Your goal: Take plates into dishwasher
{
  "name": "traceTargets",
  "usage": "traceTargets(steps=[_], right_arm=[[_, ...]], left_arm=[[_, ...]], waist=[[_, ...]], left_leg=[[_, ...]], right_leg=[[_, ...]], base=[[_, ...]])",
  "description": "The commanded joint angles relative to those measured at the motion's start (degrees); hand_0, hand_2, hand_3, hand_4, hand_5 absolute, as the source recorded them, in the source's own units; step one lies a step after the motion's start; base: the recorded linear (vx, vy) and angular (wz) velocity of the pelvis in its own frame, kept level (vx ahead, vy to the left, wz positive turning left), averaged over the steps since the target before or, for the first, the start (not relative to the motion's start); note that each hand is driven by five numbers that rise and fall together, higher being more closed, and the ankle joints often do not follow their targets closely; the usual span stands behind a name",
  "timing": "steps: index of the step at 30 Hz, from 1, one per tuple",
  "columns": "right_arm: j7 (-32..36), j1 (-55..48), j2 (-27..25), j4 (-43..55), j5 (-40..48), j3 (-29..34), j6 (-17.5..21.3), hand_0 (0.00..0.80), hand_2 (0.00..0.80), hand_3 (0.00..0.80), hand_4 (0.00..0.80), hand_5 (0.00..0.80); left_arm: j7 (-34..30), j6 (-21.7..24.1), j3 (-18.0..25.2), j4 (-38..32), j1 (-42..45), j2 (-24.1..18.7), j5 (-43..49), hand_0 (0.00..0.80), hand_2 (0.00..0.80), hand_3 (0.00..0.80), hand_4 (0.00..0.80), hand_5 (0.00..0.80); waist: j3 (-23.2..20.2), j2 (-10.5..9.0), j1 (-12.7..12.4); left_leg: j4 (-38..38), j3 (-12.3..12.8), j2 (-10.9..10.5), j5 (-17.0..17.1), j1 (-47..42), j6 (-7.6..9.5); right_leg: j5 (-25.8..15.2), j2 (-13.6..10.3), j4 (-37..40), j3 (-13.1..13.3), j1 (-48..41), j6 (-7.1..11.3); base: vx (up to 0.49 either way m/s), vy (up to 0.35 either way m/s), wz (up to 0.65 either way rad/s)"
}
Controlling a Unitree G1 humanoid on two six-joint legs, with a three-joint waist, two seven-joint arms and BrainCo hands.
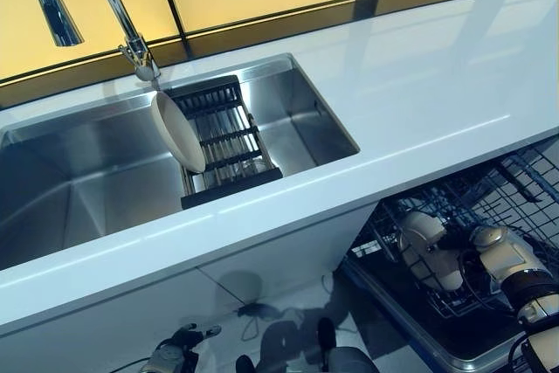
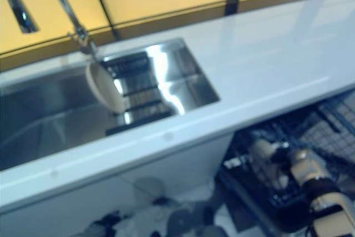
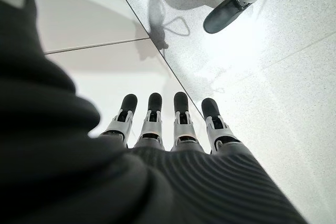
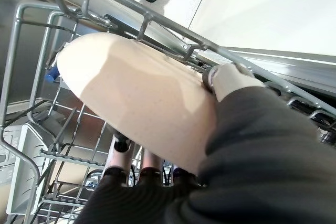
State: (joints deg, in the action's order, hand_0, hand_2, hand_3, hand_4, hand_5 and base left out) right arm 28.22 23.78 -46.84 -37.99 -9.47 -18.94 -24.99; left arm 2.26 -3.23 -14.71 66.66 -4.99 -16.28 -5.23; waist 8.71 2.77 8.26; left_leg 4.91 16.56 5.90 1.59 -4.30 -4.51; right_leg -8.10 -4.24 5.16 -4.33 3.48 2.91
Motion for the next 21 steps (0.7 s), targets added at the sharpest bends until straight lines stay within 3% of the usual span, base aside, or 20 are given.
traceTargets(steps=[1,2,8,15,21], right_arm=[[0.9,3.0,2.7,-2.9,-0.4,-2.8,0.3,0.493,0.493,0.493,0.493,0.493],[1.1,2.8,2.6,-2.5,-0.1,-2.5,-0.1,0.0,0.0,0.0,0.0,0.0],[1.0,2.1,1.8,-1.2,0.3,-1.5,-0.5,0.0,0.0,0.0,0.0,0.0],[0.9,0.8,-0.1,4.1,4.2,0.8,-4.7,0.0,0.0,0.0,0.0,0.0],[5.1,-1.5,-6.4,10.7,6.4,4.9,-7.6,0.0,0.0,0.0,0.0,0.0]], left_arm=[[0.2,-0.2,-1.4,1.8,-3.9,-2.7,1.5,0.0,0.0,0.0,0.0,0.0],[0.2,-0.4,-1.4,1.8,-3.9,-2.7,1.5,0.0,0.0,0.0,0.0,0.0],[0.2,-0.2,-0.9,2.1,-3.7,-2.9,1.7,0.0,0.0,0.0,0.0,0.0],[0.5,-0.2,0.3,2.0,-3.6,-3.6,2.1,0.0,0.0,0.0,0.0,0.0],[0.8,0.1,2.1,2.1,-2.9,-4.9,2.3,0.0,0.0,0.0,0.0,0.0]], waist=[[0.1,-4.75,-1.5],[0.0,-4.84,-1.4],[0.1,-5.33,-1.2],[0.2,-6.5,-0.6],[0.6,-8.1,0.4]], left_leg=[[0.1,-1.6,-0.5,-2.1,-1.4,0.35],[0.1,-1.6,-0.5,-2.1,-1.4,0.36],[0.1,-1.6,-0.4,-2.2,-1.6,0.51],[0.1,-1.1,-0.3,-2.1,-1.9,0.6],[0.1,-0.4,-0.2,-2.1,-2.2,0.69]], right_leg=[[2.1,-1.9,-0.2,0.5,-0.9,4.71],[2.1,-1.8,-0.2,0.6,-0.9,4.72],[2.0,-1.6,-0.2,0.9,-0.9,4.7],[1.7,-1.5,-0.2,1.4,-1.0,4.77],[1.2,-1.2,-0.2,2.0,-1.0,4.85]], base=[[0.0,0.0,0.0],[0.0,0.0,0.0],[0.0,0.0,0.0],[0.0,0.0,0.0],[0.0,0.0,0.0]])
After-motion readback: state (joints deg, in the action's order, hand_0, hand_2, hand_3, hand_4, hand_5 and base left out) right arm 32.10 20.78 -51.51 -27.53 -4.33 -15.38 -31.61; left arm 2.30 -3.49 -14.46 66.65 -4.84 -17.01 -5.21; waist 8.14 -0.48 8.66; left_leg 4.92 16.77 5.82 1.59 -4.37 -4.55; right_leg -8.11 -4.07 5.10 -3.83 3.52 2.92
